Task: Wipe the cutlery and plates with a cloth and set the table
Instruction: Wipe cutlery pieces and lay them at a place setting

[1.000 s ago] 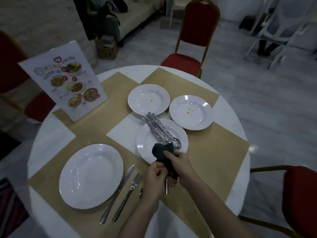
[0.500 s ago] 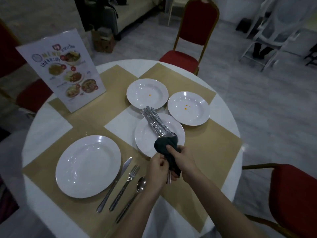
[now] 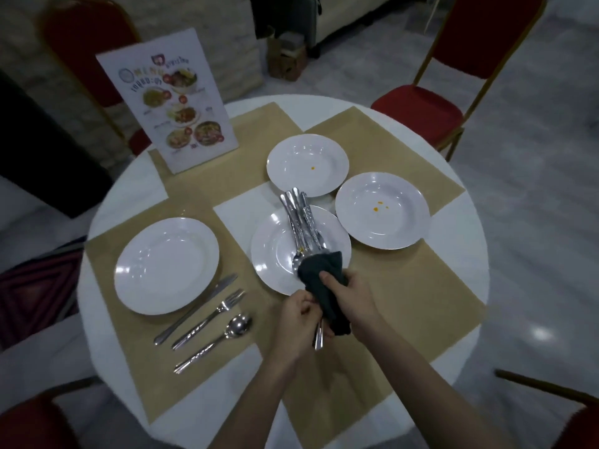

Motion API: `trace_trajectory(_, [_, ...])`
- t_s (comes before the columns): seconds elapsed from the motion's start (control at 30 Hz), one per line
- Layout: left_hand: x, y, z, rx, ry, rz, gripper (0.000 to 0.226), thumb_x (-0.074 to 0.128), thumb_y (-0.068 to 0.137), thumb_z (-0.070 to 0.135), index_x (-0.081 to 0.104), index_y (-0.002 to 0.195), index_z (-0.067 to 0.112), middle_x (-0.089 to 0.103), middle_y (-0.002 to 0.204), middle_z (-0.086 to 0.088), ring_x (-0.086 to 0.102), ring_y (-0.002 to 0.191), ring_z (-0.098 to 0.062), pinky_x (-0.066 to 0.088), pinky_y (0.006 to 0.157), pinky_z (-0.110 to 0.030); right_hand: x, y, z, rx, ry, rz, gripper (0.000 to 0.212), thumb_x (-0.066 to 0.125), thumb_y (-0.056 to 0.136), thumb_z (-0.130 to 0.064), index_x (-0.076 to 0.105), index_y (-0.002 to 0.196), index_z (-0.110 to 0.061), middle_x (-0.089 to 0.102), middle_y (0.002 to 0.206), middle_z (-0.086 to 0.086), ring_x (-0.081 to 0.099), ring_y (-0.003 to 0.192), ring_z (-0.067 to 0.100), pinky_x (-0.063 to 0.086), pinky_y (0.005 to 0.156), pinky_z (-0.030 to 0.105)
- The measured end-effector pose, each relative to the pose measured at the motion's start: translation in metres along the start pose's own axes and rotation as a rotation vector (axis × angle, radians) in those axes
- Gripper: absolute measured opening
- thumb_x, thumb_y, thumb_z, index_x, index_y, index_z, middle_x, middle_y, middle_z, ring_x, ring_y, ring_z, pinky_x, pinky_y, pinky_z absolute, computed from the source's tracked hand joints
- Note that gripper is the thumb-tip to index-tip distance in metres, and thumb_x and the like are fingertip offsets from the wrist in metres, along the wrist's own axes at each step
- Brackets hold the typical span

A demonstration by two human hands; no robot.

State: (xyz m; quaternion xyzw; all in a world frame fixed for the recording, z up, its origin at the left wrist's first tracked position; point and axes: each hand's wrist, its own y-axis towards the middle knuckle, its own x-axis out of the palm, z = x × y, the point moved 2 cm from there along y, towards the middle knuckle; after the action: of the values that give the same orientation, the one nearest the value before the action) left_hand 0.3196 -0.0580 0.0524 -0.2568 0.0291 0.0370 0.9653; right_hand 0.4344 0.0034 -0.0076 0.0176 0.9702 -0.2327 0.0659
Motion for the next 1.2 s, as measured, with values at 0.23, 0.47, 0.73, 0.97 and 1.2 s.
trace_trajectory(0.23, [0.026,-0.021,-0.019,-0.080,-0.060,0.037,0.018,0.049,0.098,0.007,0.059,0.099,-0.008,0.066,0.070,-0.015,0.064,0.054,-0.020,0.053,0.052,-0.028,-0.030,0.008,0.004,-0.014,0.026,-0.032,0.004,0.066,0.089,-0.020,0.067,0.085,-0.018,0.073,0.084,0.010,0.070,0.077,0.024,0.057,0.068,0.036])
trace_trajectory(0.47, [0.030,-0.018,-0.027,-0.054,-0.012,0.060,0.014,0.050,0.097,0.010,0.061,0.096,0.002,0.067,0.077,-0.014,0.066,0.060,-0.023,0.055,0.059,-0.034,-0.037,0.006,0.000,-0.050,-0.065,-0.072,0.014,0.066,0.089,-0.022,0.067,0.100,-0.012,0.074,0.090,0.008,0.071,0.084,0.023,0.058,0.076,0.041])
trace_trajectory(0.73, [0.018,-0.003,-0.014,0.018,-0.018,-0.066,0.015,0.051,0.098,0.010,0.057,0.096,-0.005,0.069,0.072,-0.010,0.067,0.061,-0.023,0.054,0.057,-0.031,-0.031,0.011,-0.022,-0.085,-0.094,-0.088,0.010,0.063,0.091,-0.019,0.067,0.099,-0.014,0.074,0.090,0.010,0.071,0.084,0.024,0.058,0.078,0.041])
trace_trajectory(0.97, [0.017,0.006,-0.013,0.045,0.077,-0.039,0.011,0.050,0.098,0.010,0.059,0.096,0.003,0.069,0.078,-0.007,0.067,0.068,-0.013,0.052,0.061,-0.028,-0.023,0.018,-0.023,-0.039,-0.081,-0.179,0.016,0.064,0.091,-0.015,0.065,0.103,-0.006,0.072,0.091,0.010,0.069,0.081,0.020,0.056,0.069,0.028])
trace_trajectory(1.2, [0.043,0.012,-0.012,0.002,0.067,-0.064,0.014,0.052,0.096,0.007,0.056,0.093,-0.006,0.068,0.064,0.001,0.059,0.055,-0.009,0.046,0.052,-0.021,-0.048,0.039,-0.023,-0.087,-0.092,-0.177,0.012,0.062,0.091,-0.011,0.066,0.102,-0.008,0.072,0.088,0.005,0.069,0.080,0.018,0.053,0.065,0.024])
